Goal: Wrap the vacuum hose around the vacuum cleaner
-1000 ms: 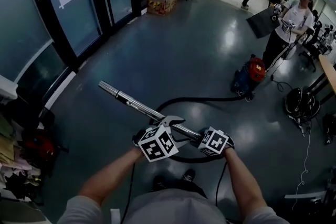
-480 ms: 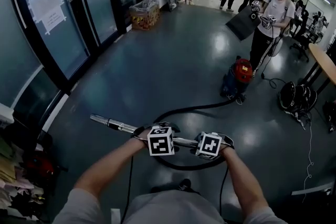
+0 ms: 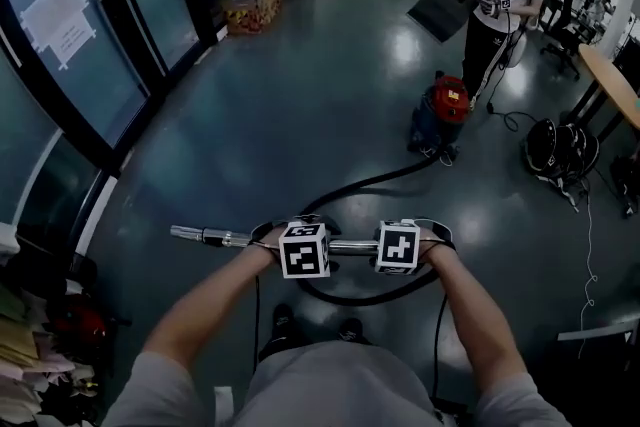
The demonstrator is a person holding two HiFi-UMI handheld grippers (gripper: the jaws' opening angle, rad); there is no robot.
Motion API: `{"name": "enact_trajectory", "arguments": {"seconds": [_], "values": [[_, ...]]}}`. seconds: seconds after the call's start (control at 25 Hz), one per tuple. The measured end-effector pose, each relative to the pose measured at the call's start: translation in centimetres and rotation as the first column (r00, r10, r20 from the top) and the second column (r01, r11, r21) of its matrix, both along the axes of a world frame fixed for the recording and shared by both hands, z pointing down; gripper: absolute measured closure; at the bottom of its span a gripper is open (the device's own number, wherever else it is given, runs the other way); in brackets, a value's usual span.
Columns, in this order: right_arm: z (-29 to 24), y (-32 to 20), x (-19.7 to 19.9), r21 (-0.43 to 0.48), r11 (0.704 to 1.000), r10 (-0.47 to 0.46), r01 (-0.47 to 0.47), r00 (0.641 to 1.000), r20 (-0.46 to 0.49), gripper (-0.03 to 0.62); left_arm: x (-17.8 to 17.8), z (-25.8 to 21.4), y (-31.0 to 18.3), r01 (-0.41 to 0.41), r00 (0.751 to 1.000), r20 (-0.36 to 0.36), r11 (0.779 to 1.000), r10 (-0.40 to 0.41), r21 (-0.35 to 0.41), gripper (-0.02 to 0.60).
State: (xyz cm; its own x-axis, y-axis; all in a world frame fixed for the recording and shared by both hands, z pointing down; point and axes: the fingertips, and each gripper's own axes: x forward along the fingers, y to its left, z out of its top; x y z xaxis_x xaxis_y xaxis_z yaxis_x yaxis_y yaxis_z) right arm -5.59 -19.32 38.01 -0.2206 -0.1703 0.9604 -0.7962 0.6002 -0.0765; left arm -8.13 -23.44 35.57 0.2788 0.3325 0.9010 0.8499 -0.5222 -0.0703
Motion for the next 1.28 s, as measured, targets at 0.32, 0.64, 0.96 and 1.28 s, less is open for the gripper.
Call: {"name": "enact_trajectory", "arguments": {"seconds": [0.32, 0.64, 0.96, 1.28], "values": [[0.0, -1.1, 1.6, -0.102, 0.993, 0.051, -0.06, 0.995, -0.085, 0.519, 1.5, 3.0, -1.4, -0.101, 0.995, -0.007, 0.994, 0.101, -0.052, 0.431], [0.8, -4.1, 2.3, -0.163, 0.978, 0.115, -0.133, 0.986, -0.119, 0.517, 2.2, 4.0, -4.5, -0.166, 0.986, -0.001, 0.974, 0.167, -0.155, 0.445], [-2.2, -6.6, 4.4, -0.037, 0.989, 0.123, -0.144, 0.934, -0.336, 0.421, 2.7, 4.0, -7.0, -0.198, 0.979, -0.004, 0.957, 0.201, -0.213, 0.446], [-8.4, -4.9, 7.8, 0.306, 0.864, 0.501, -0.4, 0.739, -0.45, 0.387, 3.8, 6.1, -9.3, -0.129, 0.99, 0.022, 0.96, 0.138, -0.25, 0.445]]}}
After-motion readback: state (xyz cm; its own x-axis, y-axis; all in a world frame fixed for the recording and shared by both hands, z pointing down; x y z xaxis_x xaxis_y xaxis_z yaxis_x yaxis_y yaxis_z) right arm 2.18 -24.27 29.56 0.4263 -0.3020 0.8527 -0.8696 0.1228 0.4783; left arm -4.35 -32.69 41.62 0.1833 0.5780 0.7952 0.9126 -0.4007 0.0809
